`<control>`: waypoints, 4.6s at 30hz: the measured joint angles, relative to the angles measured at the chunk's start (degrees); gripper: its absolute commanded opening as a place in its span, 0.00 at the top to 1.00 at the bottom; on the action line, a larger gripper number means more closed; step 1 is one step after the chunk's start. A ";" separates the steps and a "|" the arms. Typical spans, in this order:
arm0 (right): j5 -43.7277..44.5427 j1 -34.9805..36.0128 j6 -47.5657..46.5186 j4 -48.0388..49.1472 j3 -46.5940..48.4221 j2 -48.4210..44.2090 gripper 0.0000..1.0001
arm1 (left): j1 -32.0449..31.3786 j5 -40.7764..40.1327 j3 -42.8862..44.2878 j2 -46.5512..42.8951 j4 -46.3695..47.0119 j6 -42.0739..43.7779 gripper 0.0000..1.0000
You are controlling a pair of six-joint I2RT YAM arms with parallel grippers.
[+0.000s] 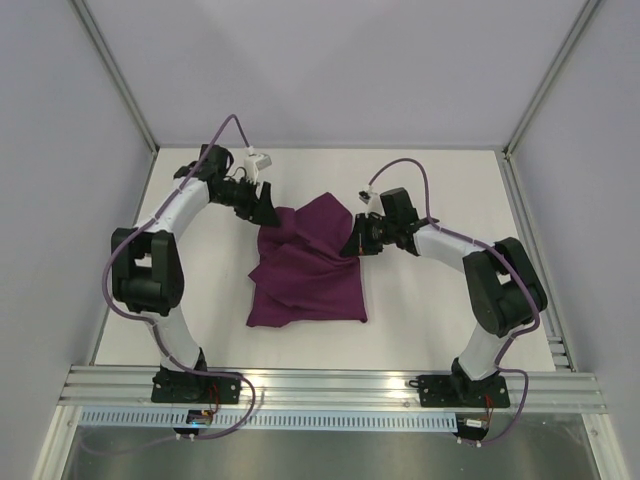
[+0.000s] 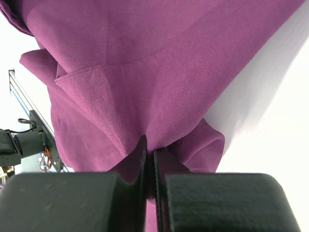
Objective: Prepare the surgical pack
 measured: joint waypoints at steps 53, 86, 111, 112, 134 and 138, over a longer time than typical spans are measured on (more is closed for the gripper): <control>-8.20 -1.55 12.04 -14.60 45.29 38.84 0.99 | -4.09 -1.14 3.17 1.22 -5.03 7.54 1.00; -10.75 2.58 16.72 5.11 6.67 -4.83 1.00 | -4.17 -3.39 -6.12 -9.44 -6.45 13.11 0.52; 0.04 22.62 -8.00 -0.50 -16.94 -16.50 0.71 | -5.92 -0.22 -6.29 -13.33 -11.98 14.62 0.28; 1.22 23.89 -8.83 -1.09 -16.94 -16.52 0.69 | -6.84 -0.81 -6.12 -13.27 -11.76 14.51 0.29; 10.97 24.41 -5.40 -10.21 -23.74 -44.52 0.36 | -22.86 -4.48 -7.80 -10.62 -9.38 14.21 0.48; 10.82 16.04 -1.77 -10.12 -26.14 -46.73 0.40 | -23.28 -4.48 -9.57 -10.78 -9.22 15.04 0.77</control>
